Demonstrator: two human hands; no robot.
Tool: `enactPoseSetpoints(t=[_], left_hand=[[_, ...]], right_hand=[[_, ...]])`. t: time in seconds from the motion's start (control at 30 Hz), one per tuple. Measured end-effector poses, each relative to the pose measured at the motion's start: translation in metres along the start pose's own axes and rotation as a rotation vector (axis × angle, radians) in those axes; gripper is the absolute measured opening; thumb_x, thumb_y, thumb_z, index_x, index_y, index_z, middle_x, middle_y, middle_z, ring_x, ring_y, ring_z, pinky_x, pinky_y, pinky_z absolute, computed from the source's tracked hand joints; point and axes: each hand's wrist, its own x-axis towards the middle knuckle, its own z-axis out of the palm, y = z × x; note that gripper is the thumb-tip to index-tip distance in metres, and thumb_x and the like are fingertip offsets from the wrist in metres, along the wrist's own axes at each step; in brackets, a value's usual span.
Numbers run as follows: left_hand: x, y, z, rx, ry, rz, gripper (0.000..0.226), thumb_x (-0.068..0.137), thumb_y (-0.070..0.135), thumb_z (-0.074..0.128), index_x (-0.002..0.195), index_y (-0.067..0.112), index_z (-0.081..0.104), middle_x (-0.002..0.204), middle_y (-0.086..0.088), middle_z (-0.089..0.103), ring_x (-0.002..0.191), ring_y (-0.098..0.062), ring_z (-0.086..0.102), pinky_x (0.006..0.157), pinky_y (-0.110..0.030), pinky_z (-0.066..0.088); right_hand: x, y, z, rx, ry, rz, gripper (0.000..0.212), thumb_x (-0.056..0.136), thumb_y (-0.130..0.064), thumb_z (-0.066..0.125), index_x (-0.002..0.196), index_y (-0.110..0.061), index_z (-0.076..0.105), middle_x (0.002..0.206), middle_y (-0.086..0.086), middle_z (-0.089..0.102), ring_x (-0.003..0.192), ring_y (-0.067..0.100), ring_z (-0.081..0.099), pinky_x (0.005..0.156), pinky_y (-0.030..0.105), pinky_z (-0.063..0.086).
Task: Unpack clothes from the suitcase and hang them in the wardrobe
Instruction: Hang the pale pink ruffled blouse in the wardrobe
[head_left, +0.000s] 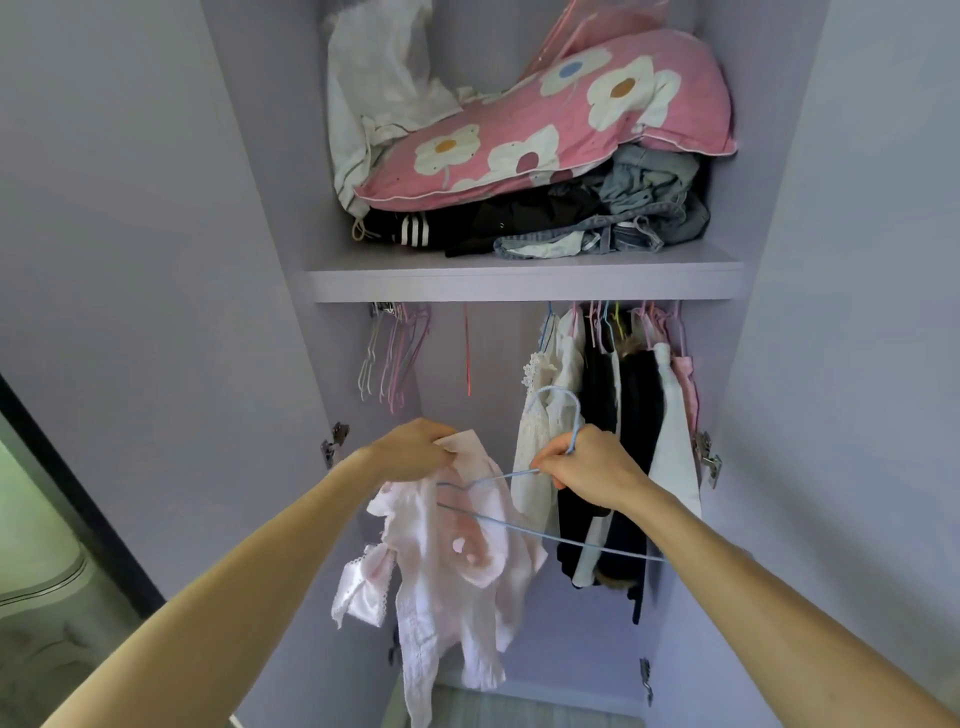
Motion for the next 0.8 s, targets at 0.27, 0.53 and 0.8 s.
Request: enactPoseSetpoints(t=[0.27, 0.53, 0.8], left_hand=[[0.004, 0.010, -0.005, 0.005, 0.098, 0.028, 0.037, 0.092, 0.010, 0.049, 0.110, 0.029, 0.074, 0.107, 0.008, 0.072, 0.101, -0.013, 0.064, 0.084, -0.024, 0.052], [0.004, 0.039, 0.026, 0.507, 0.209, 0.285, 0.026, 0.100, 0.049, 0.043, 0.111, 0.036, 0.061, 0.114, 0.012, 0.062, 0.127, -0.023, 0.045, 0.103, -0.041, 0.039], [0.007, 0.027, 0.001, 0.566, 0.394, 0.294, 0.034, 0.103, 0.051, 0.030, 0.111, 0.026, 0.052, 0.097, -0.004, 0.060, 0.086, -0.034, 0.061, 0.064, -0.036, 0.042]], right_hand=[[0.008, 0.010, 0.011, -0.065, 0.097, 0.079, 0.024, 0.085, -0.022, 0.052, 0.064, -0.011, 0.059, 0.057, -0.003, 0.055, 0.059, 0.017, 0.052, 0.060, 0.030, 0.045], [0.008, -0.010, 0.022, 0.454, 0.198, 0.048, 0.023, 0.083, -0.016, 0.064, 0.061, -0.008, 0.067, 0.051, -0.007, 0.055, 0.054, 0.010, 0.047, 0.058, 0.026, 0.041], [0.013, 0.018, -0.001, 0.082, 0.602, -0.123, 0.031, 0.079, -0.047, 0.072, 0.091, -0.021, 0.061, 0.088, -0.011, 0.061, 0.083, 0.007, 0.056, 0.075, 0.023, 0.045]])
